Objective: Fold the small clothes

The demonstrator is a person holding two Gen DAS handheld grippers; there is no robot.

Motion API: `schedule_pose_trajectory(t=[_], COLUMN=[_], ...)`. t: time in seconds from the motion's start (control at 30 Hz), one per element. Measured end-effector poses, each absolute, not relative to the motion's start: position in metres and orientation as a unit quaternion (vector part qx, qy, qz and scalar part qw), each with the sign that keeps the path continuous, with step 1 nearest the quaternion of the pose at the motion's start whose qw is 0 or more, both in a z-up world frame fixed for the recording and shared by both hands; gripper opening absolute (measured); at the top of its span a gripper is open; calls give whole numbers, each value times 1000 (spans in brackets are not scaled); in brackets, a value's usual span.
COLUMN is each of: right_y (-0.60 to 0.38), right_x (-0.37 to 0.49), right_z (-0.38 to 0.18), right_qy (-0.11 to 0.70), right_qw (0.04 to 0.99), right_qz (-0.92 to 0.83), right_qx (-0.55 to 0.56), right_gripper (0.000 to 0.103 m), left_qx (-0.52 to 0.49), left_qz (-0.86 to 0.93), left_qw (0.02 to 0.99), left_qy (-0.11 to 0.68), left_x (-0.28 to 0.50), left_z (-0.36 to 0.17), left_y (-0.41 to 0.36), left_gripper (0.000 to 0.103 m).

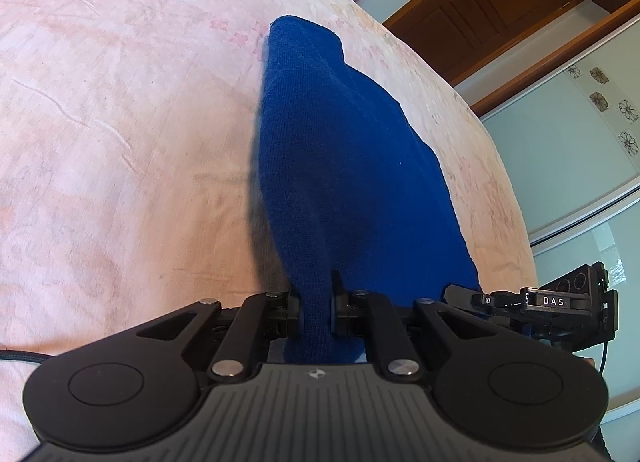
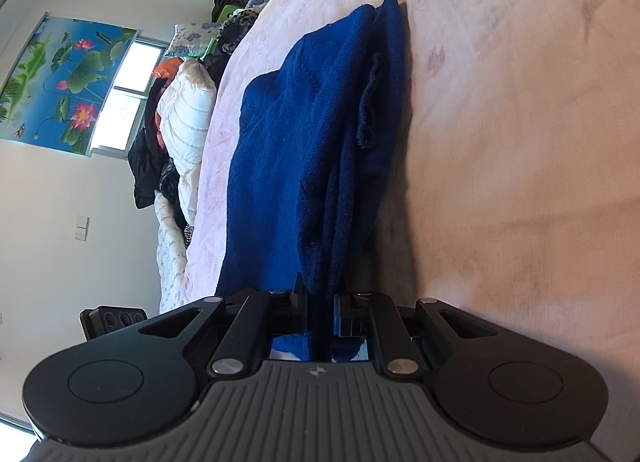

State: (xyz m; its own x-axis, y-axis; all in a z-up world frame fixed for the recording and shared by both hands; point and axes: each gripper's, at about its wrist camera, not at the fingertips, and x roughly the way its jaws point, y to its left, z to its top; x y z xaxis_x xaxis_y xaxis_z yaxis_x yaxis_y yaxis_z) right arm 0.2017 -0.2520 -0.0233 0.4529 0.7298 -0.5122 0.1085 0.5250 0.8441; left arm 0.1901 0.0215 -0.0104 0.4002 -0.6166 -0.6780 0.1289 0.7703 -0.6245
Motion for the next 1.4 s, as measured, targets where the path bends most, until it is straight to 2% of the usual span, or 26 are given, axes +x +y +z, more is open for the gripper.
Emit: schedule_pose_trajectory(t=[0.3,0.5,0.53,0.77,0.93,0.97,1.0,1.03,1.07,1.1,1.17,1.2,1.27,1.33,1.4], right_y=[-252,-254,-252,-250,-249,-249,-249,-249,-250,-250,-248,-245,-234,-219,-200], right_x=[185,184,182,164,165,163,160,155,150,143,128,117,96,79,68], right_z=[-12,-38,-46,-29,-45,-45,-42,-37,-31,-24,-7,3,16,19,13], right_qy=[468,503,505,484,490,483,476,467,459,451,437,425,407,405,407], right_qw=[718,714,711,723,726,732,738,748,760,776,810,831,864,886,901], right_qz=[236,202,200,215,200,197,192,185,180,173,151,136,108,83,56], right_qx=[458,443,447,443,439,439,438,434,424,406,360,331,274,211,142], right_gripper=[16,15,13,15,14,17,25,31,35,33,34,35,42,62,66], left_qx=[-268,-248,-249,-199,-194,-192,-184,-168,-145,-125,-115,-115,-102,-70,-40], left_qz=[-258,-229,-227,-230,-214,-211,-205,-196,-182,-165,-128,-119,-110,-104,-103], left_qw=[785,789,791,812,821,826,835,848,866,883,911,919,928,935,934], left_qy=[495,514,511,498,493,487,477,462,443,421,374,358,342,332,339], left_x=[178,181,180,164,166,162,156,148,139,129,107,97,80,67,61], left_z=[5,-24,-24,-1,-15,-12,-7,-1,6,13,21,22,18,10,-4], left_y=[33,36,36,28,26,26,26,26,25,24,23,21,11,-5,-19], left_gripper=[10,10,10,10,12,15,18,26,35,40,65,69,70,70,70])
